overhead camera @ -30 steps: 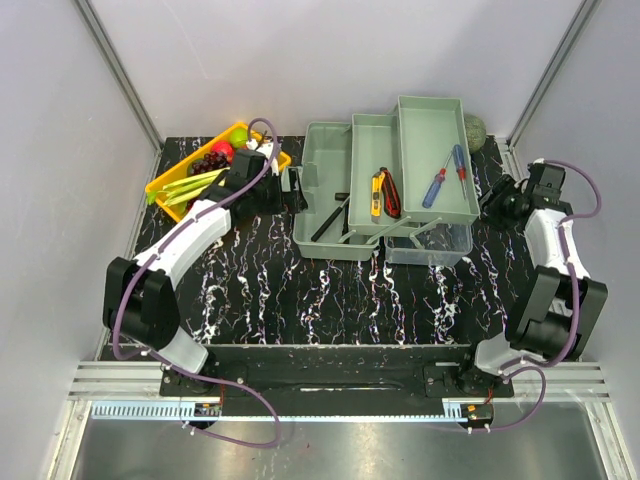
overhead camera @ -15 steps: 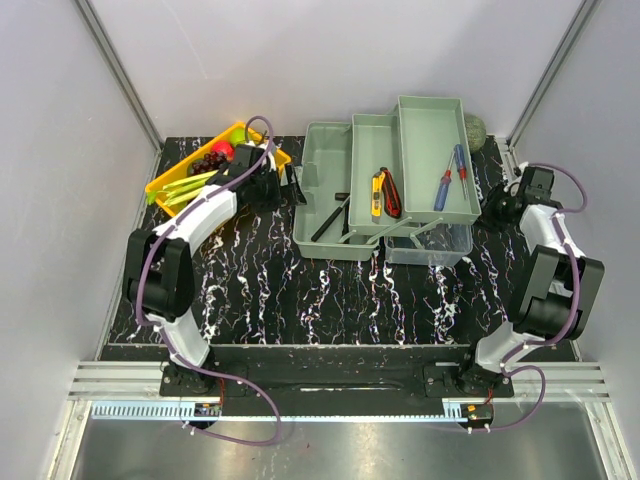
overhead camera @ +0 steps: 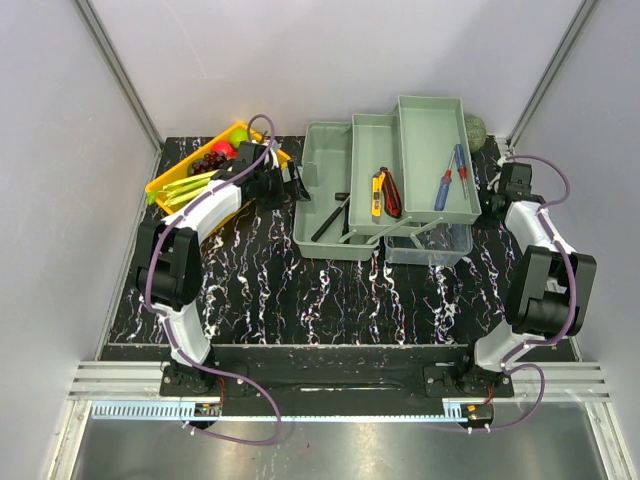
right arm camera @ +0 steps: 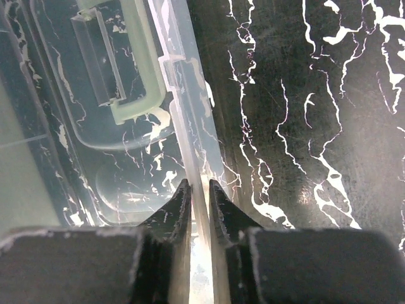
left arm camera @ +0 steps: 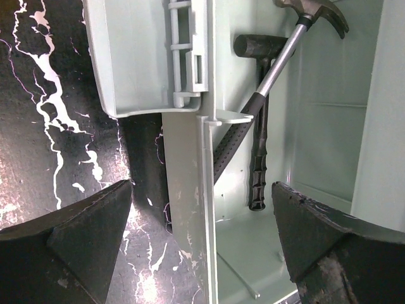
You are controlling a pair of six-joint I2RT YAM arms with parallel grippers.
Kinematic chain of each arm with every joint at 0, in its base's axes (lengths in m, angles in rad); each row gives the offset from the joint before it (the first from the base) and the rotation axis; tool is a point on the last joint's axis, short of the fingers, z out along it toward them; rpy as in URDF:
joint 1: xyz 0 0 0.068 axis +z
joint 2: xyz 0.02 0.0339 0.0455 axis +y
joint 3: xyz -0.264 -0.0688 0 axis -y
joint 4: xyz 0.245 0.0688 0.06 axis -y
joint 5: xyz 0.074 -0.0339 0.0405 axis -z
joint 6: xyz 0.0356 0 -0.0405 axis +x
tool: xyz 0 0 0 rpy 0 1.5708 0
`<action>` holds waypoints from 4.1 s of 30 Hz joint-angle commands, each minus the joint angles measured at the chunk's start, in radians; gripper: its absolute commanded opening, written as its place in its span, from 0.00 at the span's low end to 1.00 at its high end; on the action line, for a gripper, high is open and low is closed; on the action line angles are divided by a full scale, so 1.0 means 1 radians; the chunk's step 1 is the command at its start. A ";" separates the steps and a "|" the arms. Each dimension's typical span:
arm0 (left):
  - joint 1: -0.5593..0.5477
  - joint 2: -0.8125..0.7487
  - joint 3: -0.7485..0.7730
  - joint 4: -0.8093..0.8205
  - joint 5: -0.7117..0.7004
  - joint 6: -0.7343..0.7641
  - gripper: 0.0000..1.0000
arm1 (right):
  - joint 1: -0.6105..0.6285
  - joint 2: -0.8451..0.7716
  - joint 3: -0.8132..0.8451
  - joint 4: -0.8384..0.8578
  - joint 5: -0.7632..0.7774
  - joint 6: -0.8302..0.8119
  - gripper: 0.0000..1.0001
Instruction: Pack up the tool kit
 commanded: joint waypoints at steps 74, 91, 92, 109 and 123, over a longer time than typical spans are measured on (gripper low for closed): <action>-0.309 0.030 -0.174 0.294 -0.044 -0.281 0.53 | 0.663 -0.050 0.835 -0.485 0.869 0.056 0.00; -0.258 -0.061 -0.191 0.242 -0.051 -0.329 0.76 | 0.851 0.184 1.067 -0.675 1.079 0.158 0.00; -0.248 -0.068 -0.205 0.251 -0.045 -0.333 0.77 | 0.858 0.190 1.070 -0.675 1.079 0.160 0.00; -0.139 -0.219 -0.312 0.299 -0.009 -0.303 0.87 | 0.944 0.279 1.134 -0.694 1.100 0.194 0.00; -0.076 -0.274 -0.369 0.254 -0.130 -0.332 0.87 | 1.028 0.351 1.138 -0.641 1.087 0.221 0.00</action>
